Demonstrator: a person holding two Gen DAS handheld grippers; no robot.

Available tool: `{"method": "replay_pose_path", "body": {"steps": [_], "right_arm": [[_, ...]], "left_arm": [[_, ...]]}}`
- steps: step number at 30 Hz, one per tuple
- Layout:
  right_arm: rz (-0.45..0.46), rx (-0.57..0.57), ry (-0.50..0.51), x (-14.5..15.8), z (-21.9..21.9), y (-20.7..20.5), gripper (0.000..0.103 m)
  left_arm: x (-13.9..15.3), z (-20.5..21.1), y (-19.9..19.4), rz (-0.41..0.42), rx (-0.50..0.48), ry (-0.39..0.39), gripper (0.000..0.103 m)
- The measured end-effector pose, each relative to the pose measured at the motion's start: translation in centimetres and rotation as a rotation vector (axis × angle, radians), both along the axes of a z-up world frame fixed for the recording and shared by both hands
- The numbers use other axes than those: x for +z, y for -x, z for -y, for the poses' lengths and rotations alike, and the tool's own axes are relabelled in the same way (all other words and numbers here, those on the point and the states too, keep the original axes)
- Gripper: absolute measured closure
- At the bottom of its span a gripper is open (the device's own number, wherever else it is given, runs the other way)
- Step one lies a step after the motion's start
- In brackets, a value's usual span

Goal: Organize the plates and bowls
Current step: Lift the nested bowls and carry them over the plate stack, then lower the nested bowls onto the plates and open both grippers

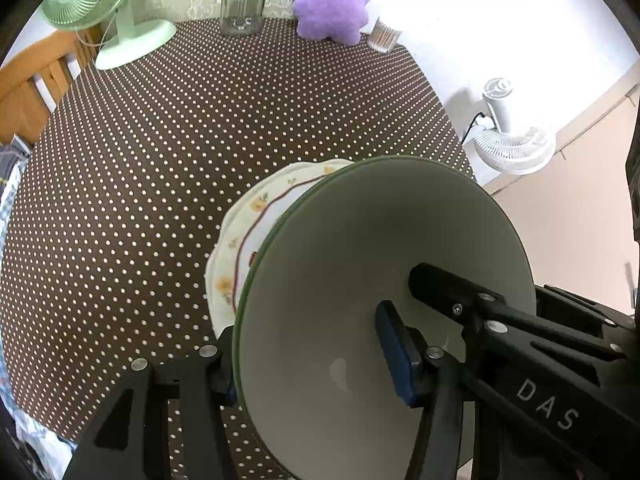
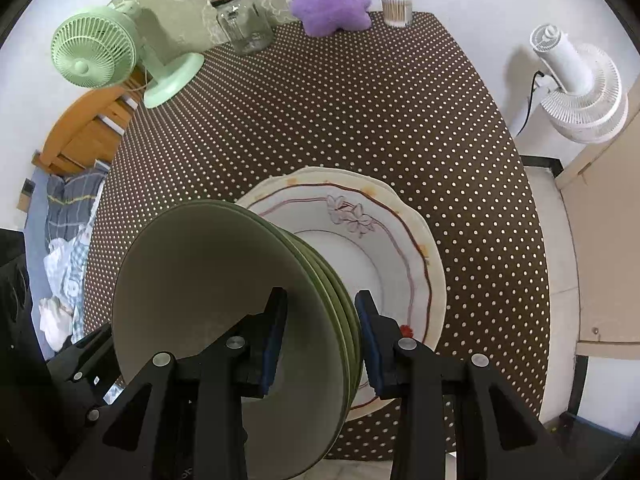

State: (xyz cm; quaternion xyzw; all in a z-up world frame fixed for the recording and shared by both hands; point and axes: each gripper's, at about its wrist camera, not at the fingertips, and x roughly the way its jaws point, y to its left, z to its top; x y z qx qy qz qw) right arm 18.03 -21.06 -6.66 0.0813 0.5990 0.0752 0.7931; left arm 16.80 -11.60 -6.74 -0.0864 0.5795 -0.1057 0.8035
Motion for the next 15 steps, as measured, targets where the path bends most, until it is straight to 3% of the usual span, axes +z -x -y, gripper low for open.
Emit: {"method": "replay_pose_path", "body": {"steps": [15], "right_arm": [[-0.033,0.019,-0.01,-1.8,1.7,-1.9,0.064]], "left_arm": [[-1.1,1.7,-1.6,0.014,0.01,-0.063,0.048]]}}
